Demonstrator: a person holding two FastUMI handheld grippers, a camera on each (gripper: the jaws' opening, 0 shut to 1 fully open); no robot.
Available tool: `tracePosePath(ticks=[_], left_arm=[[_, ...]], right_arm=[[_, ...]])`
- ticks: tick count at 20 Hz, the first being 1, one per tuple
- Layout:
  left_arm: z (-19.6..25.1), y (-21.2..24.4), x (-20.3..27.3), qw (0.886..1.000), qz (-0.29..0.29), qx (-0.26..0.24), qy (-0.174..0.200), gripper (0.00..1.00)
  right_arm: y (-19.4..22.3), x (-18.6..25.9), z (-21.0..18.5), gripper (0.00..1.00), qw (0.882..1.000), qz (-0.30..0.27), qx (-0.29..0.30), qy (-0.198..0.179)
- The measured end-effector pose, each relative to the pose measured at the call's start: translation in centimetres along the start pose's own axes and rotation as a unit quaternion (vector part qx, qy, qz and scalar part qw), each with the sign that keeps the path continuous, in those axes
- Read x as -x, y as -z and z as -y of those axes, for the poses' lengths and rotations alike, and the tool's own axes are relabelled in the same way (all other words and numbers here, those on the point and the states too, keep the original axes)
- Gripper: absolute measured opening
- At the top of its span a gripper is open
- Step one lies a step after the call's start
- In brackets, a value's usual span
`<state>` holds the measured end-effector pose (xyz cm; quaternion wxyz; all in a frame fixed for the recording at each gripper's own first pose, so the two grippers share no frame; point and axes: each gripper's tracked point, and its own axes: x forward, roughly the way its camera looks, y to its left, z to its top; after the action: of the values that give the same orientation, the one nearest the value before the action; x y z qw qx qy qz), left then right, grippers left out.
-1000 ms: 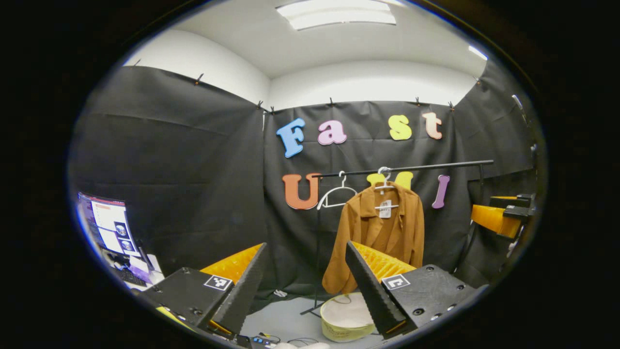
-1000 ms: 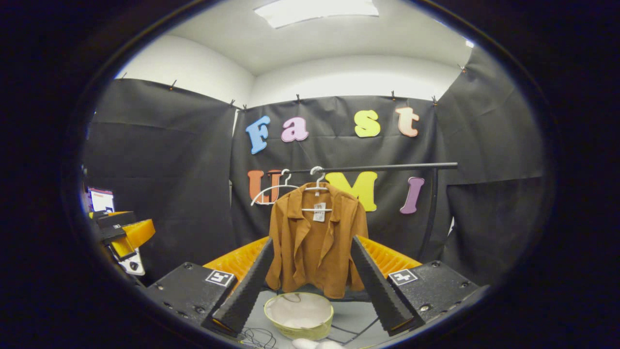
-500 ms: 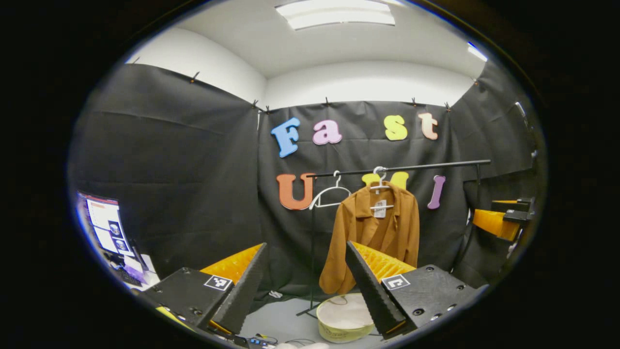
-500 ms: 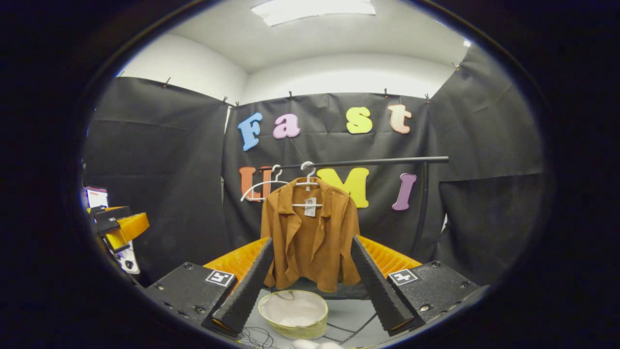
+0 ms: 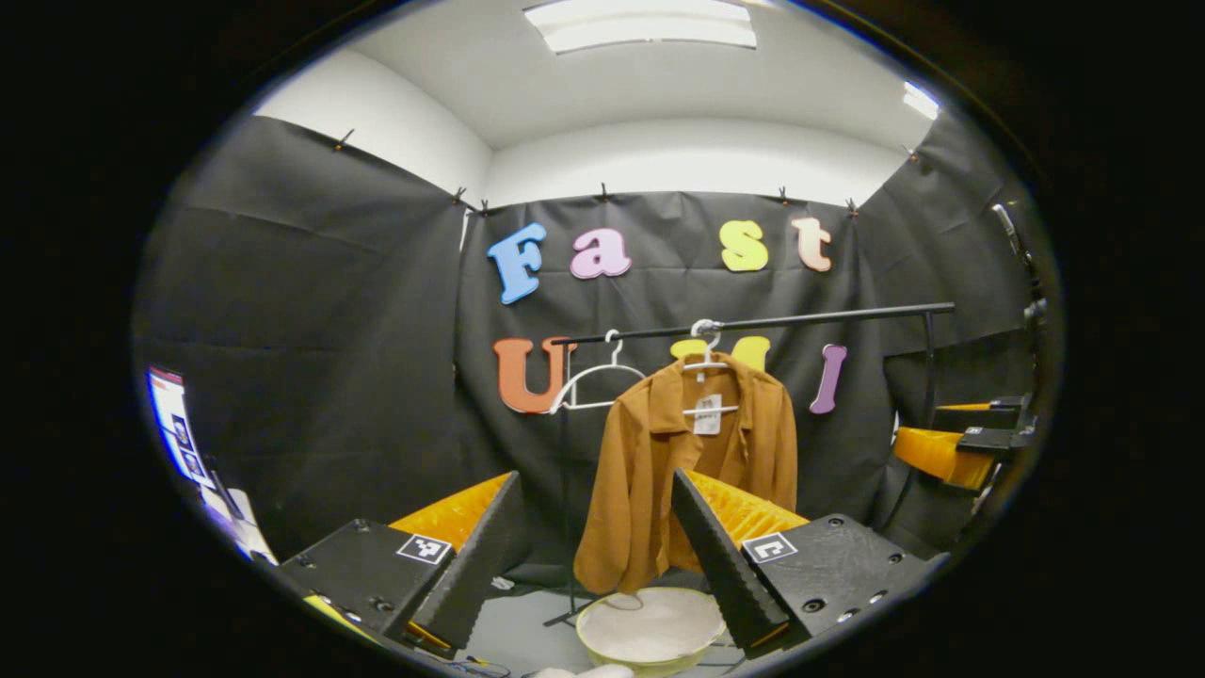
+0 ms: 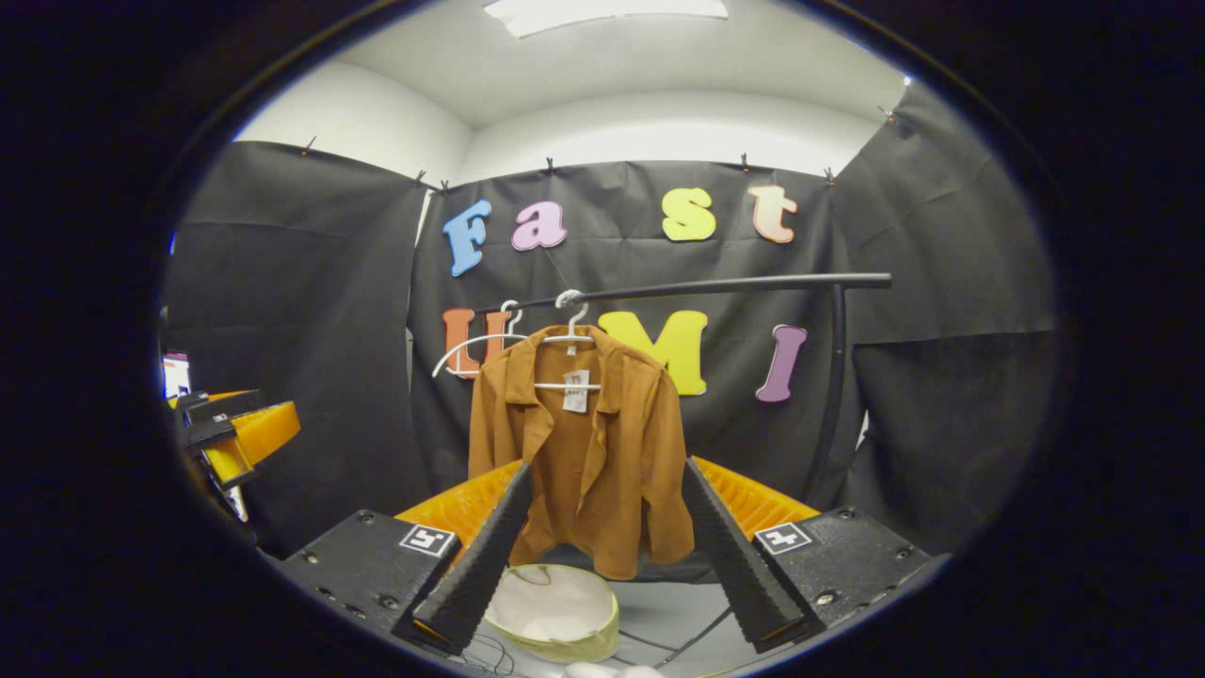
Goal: Grasp the clothes on the hanger with both hands and then place them into the laundry hamper below.
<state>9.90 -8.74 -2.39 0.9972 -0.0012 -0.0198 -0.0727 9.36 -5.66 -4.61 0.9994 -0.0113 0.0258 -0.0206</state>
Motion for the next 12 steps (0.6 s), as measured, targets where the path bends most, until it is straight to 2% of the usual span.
tracePosePath(ticks=[4,6,7,12], left_arm=[[4.0,0.1,-6.2,0.999,0.021,0.012,0.041,0.96],[5.2,0.6,-9.5,0.998,0.015,0.022,0.049,0.97],[5.8,0.8,-11.3,0.998,0.017,0.026,0.051,1.00],[8.0,1.8,-19.6,0.997,0.006,0.041,0.062,1.00]], right_arm=[[-0.1,-5.9,1.0,1.00,1.000,0.000,0.002,-0.012],[-0.6,-8.9,1.6,1.00,1.000,0.007,0.012,-0.014],[-0.8,-10.6,2.0,1.00,1.000,0.009,0.016,-0.014],[-1.9,-18.4,2.8,1.00,1.000,0.013,0.011,-0.023]])
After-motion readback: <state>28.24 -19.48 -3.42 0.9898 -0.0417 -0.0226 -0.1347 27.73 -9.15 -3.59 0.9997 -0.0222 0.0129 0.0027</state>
